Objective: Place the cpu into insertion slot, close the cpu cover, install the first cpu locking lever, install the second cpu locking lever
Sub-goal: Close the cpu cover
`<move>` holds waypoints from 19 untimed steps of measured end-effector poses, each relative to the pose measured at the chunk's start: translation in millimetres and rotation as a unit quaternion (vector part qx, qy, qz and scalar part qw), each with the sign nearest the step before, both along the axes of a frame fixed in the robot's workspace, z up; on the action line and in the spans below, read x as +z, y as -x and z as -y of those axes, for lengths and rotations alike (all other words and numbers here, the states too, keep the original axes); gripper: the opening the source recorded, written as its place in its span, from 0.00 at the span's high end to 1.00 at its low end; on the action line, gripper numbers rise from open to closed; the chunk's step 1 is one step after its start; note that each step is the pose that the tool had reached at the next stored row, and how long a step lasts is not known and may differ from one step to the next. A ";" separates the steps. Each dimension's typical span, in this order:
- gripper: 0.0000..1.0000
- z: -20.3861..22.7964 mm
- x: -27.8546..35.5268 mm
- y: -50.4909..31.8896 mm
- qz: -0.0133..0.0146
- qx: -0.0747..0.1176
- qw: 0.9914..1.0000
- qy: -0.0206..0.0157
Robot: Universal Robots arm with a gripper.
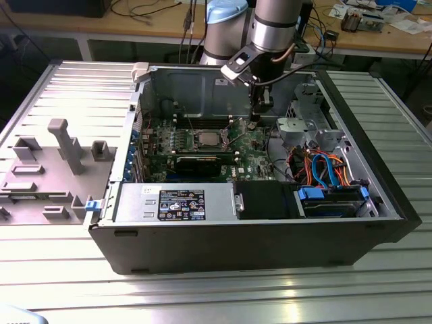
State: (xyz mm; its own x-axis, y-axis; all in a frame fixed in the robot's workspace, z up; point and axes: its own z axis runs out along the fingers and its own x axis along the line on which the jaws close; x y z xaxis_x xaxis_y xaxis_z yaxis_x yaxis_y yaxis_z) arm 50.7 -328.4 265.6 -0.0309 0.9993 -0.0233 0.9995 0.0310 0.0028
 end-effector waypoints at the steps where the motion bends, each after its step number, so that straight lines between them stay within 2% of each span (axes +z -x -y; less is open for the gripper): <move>1: 0.89 0.0 -0.3 0.0 0.000 0.000 1.000 0.000; 6: 0.89 0.0 -3.3 0.0 0.000 0.000 1.000 0.000; 13: 0.89 -0.1 -4.4 -0.1 0.000 0.000 1.000 0.000; 19: 0.89 0.0 -11.6 0.0 0.000 0.000 1.000 0.000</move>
